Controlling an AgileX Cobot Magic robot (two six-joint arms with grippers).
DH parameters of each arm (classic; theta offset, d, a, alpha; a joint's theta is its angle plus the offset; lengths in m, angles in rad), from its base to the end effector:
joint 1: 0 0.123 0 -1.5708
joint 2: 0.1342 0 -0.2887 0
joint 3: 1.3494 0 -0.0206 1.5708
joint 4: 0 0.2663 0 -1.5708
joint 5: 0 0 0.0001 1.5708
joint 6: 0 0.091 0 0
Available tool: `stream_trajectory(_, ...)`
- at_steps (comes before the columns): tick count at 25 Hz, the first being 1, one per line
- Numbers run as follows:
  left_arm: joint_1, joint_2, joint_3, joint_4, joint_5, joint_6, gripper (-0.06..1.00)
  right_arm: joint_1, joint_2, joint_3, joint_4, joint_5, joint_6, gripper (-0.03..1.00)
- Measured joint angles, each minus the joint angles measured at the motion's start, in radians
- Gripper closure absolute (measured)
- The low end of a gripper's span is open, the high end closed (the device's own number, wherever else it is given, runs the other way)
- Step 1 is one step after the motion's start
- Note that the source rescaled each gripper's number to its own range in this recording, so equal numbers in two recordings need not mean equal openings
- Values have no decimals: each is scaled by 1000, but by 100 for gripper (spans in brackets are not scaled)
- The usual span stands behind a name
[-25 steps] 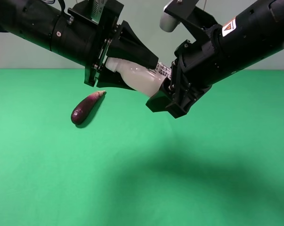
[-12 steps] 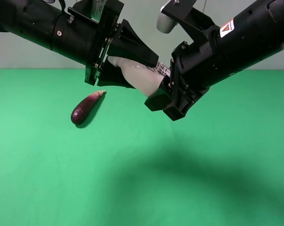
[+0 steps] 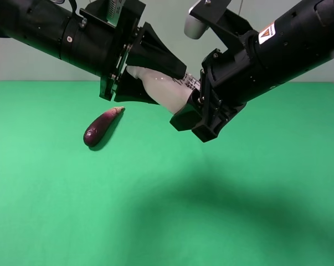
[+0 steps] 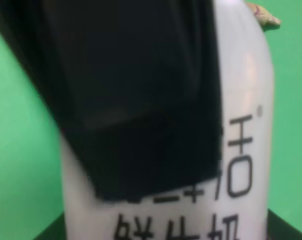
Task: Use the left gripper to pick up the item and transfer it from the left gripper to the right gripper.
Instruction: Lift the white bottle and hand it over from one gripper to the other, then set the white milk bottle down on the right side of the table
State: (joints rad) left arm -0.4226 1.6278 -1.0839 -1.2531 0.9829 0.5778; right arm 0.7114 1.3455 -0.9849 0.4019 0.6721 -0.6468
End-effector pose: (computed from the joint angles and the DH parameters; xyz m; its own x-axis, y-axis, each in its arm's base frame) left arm 0.2785 -0.2042 0.2640 -0.9486 0.1298 -0.2885 0.3154 0.4606 -0.8297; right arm 0.2053 0.2062 0.2889 -0.3255 -0.6903 -0.6462 -0.8985 0.4387 -0.0160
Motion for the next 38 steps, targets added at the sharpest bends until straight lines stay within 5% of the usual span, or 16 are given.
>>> stream_trajectory(3, -1, -1, -1, -9, 34, -18, 17, 0, 4, 0, -3, 2, 0, 96)
stream_trajectory(7, -1, -1, -1, -12, 37, -19, -2, 0, 4, 0, -3, 12, 0, 96)
stream_trajectory(30, 4, -3, -1, 57, 98, -45, -5, 0, 4, 0, -3, 27, 0, 96)
stream_trajectory(38, 91, -119, -2, 71, 100, -52, -5, 0, 4, 0, -3, 31, 0, 96)
